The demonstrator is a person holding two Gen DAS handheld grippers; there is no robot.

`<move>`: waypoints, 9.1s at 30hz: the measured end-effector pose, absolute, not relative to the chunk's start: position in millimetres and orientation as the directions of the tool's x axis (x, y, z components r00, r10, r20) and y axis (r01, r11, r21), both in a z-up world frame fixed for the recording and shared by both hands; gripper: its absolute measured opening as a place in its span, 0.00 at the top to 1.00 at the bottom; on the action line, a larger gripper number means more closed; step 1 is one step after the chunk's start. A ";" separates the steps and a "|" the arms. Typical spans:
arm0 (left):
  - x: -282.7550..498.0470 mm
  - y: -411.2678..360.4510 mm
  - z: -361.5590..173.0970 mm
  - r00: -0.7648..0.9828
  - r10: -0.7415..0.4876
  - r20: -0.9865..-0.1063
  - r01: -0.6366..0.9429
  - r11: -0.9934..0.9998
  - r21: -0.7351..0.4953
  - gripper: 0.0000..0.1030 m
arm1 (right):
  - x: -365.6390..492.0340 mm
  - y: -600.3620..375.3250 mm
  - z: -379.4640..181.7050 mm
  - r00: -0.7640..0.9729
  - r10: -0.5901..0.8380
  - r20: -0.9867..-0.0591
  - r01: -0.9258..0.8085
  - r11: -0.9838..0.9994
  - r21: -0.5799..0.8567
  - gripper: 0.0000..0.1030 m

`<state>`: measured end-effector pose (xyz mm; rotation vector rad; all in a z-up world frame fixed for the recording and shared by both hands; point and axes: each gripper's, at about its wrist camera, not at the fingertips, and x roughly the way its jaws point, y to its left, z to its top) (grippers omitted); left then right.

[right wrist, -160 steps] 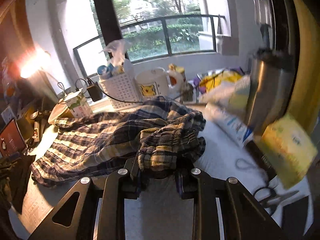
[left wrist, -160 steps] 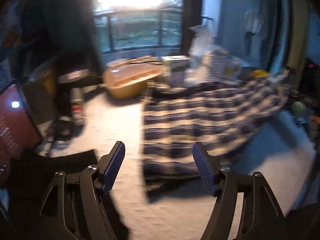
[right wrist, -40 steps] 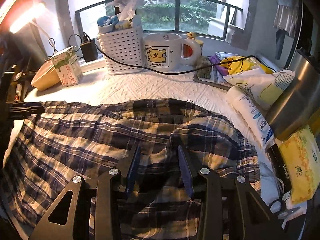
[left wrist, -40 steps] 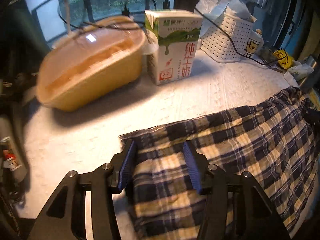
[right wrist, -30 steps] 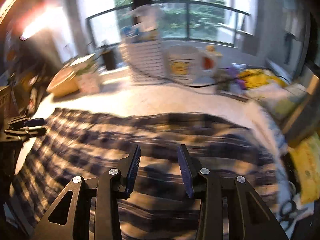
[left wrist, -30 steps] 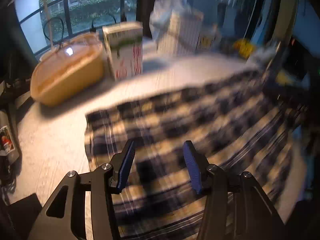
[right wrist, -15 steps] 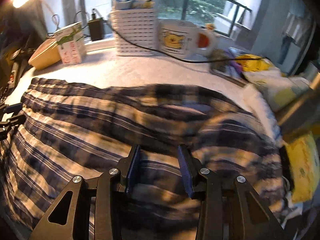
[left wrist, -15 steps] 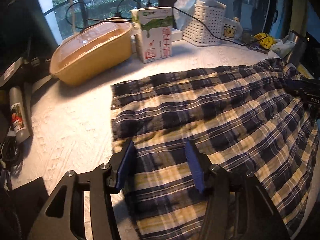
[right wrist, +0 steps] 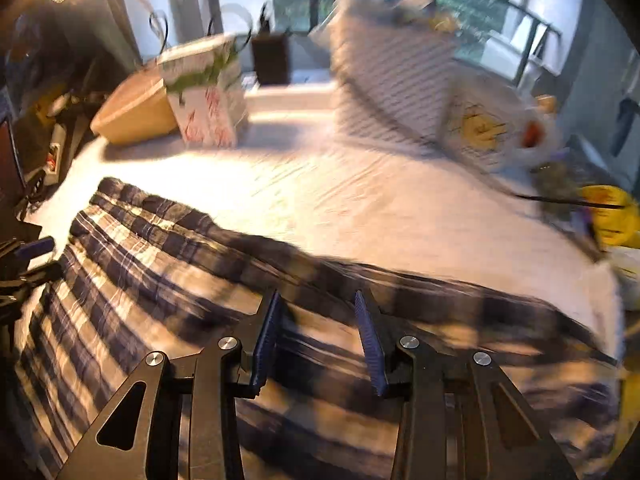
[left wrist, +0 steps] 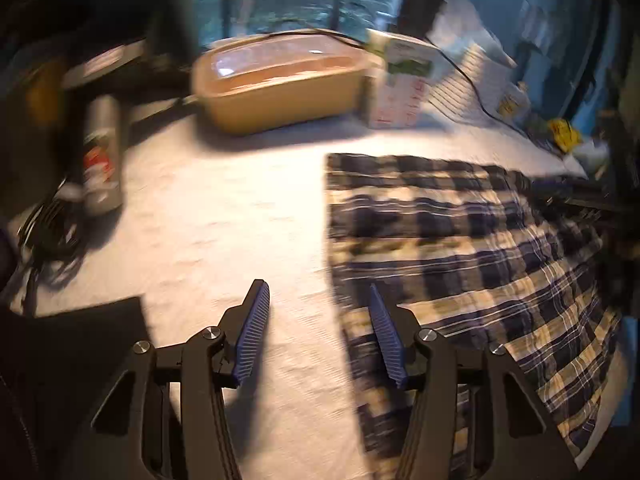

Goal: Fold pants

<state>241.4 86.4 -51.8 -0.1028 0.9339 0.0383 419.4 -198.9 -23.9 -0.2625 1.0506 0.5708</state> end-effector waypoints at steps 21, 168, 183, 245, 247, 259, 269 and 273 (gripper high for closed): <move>211.1 50.2 -39.6 0.590 -0.219 -0.777 0.047 0.970 -0.238 0.49 | 338.4 -205.1 5.5 0.396 0.368 -0.841 -0.614 0.787 0.055 0.61; 181.1 47.6 -26.0 0.630 0.016 -0.777 -0.143 0.985 -0.095 0.45 | 303.1 -466.7 -26.6 0.530 0.498 -0.686 -0.075 0.834 0.547 0.16; 145.7 -13.2 -57.7 0.547 -0.144 -0.825 0.025 0.988 -0.155 0.45 | 343.2 -468.0 -29.4 0.570 0.462 -0.680 0.038 0.811 0.583 0.25; 146.0 134.4 -21.8 0.657 -0.032 -0.753 -0.190 0.960 -0.207 0.45 | 252.9 -82.7 28.6 0.270 0.629 -0.729 -0.763 0.602 0.236 0.14; 154.3 127.3 -17.1 0.661 -0.038 -0.749 -0.171 0.965 -0.200 0.45 | 252.6 -96.0 36.9 0.272 0.657 -0.703 -0.763 0.592 0.258 0.14; 250.9 47.8 1.3 0.660 -0.156 -0.735 0.099 0.988 -0.120 0.45 | 305.5 -227.4 29.2 0.460 0.558 -0.691 -0.530 0.797 0.291 0.14; 320.9 39.1 -28.4 0.577 -0.163 -0.800 0.176 0.982 -0.073 0.50 | 353.5 -256.3 17.4 0.486 0.536 -0.690 -0.511 0.815 0.273 0.73; 321.4 43.7 -36.9 0.579 -0.161 -0.799 0.163 0.983 -0.080 0.72 | 368.5 -228.4 18.3 0.456 0.566 -0.686 -0.591 0.770 0.243 0.73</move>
